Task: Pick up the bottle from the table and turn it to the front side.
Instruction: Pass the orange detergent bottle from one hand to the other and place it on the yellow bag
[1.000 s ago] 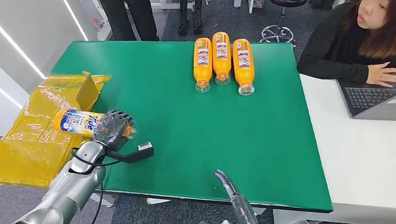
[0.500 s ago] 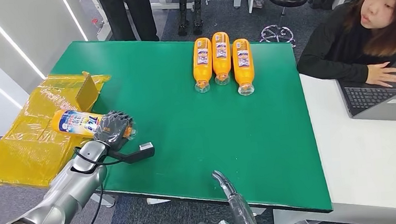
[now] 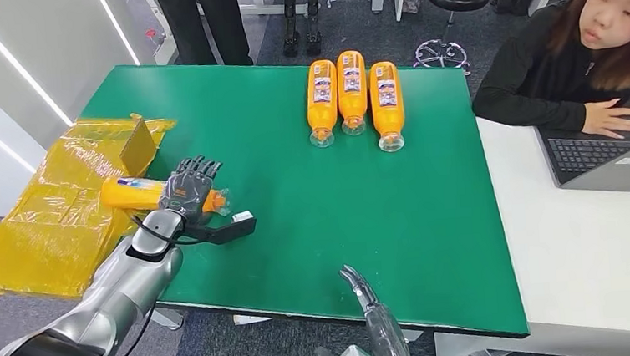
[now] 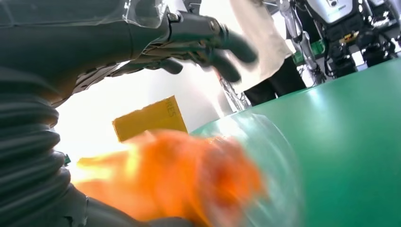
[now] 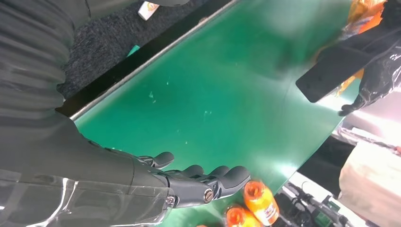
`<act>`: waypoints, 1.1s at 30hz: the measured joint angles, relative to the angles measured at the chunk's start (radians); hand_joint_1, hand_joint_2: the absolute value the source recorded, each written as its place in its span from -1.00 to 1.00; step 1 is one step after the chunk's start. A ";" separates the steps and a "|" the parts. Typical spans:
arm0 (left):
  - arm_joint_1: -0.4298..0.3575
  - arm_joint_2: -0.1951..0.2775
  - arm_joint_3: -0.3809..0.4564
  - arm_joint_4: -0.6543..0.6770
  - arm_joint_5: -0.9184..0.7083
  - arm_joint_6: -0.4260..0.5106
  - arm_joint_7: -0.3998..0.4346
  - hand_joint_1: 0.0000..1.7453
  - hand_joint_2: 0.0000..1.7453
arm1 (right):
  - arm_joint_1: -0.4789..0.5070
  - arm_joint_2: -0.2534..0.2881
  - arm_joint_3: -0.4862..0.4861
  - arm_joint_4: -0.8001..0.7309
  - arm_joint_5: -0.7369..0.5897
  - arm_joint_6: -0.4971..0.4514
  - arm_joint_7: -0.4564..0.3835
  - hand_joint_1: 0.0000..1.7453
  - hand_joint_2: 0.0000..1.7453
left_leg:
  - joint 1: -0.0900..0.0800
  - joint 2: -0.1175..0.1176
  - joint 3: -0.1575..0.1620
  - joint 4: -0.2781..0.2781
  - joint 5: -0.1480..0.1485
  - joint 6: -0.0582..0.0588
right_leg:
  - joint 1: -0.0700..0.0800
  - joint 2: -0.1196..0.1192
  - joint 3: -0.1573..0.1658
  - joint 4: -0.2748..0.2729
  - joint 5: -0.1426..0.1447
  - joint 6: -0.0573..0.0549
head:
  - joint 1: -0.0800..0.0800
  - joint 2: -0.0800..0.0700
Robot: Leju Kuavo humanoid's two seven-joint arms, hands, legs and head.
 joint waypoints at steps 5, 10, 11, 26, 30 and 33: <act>-0.009 -0.005 0.000 0.008 -0.008 -0.031 0.025 -1.00 1.00 | 0.013 0.003 -0.021 -0.023 0.019 0.014 0.022 -1.00 1.00 | 0.000 0.000 0.000 0.000 0.000 0.000 | 0.000 0.000 0.000 0.000 0.000 0.000 | 0.000 0.000; -0.012 -0.007 0.000 0.016 -0.010 -0.056 0.027 -1.00 1.00 | 0.022 0.004 -0.038 -0.046 0.043 0.021 0.050 -1.00 1.00 | 0.000 0.000 0.000 0.000 0.000 0.000 | 0.000 0.000 0.000 0.000 0.000 0.000 | 0.000 0.000; -0.013 -0.008 0.000 0.017 -0.009 -0.062 0.025 -1.00 1.00 | 0.025 0.005 -0.042 -0.052 0.049 0.024 0.056 -1.00 1.00 | 0.000 0.000 0.000 0.000 0.000 0.000 | 0.000 0.000 0.000 0.000 0.000 0.000 | 0.000 0.000; 0.123 -0.049 0.081 -0.274 0.362 0.017 -0.331 -1.00 1.00 | 0.135 0.052 -0.209 -0.163 0.153 0.018 0.044 -1.00 1.00 | 0.000 0.000 0.000 0.000 0.000 0.000 | 0.000 0.000 0.000 0.000 0.000 0.000 | 0.000 0.000; 0.241 -0.050 0.090 -0.498 0.578 -0.019 -0.443 -1.00 1.00 | 0.145 0.059 -0.224 -0.160 0.137 -0.019 -0.008 -1.00 1.00 | 0.000 0.000 0.000 0.000 -0.001 0.000 | 0.000 0.000 0.000 0.000 0.000 0.000 | 0.000 0.000; 0.312 -0.061 0.089 -0.628 0.754 -0.084 -0.538 -1.00 1.00 | 0.148 0.061 -0.226 -0.157 0.109 -0.057 -0.054 -1.00 1.00 | 0.000 0.000 0.000 0.000 -0.001 0.000 | 0.000 -0.001 0.000 0.000 -0.001 0.000 | 0.000 0.000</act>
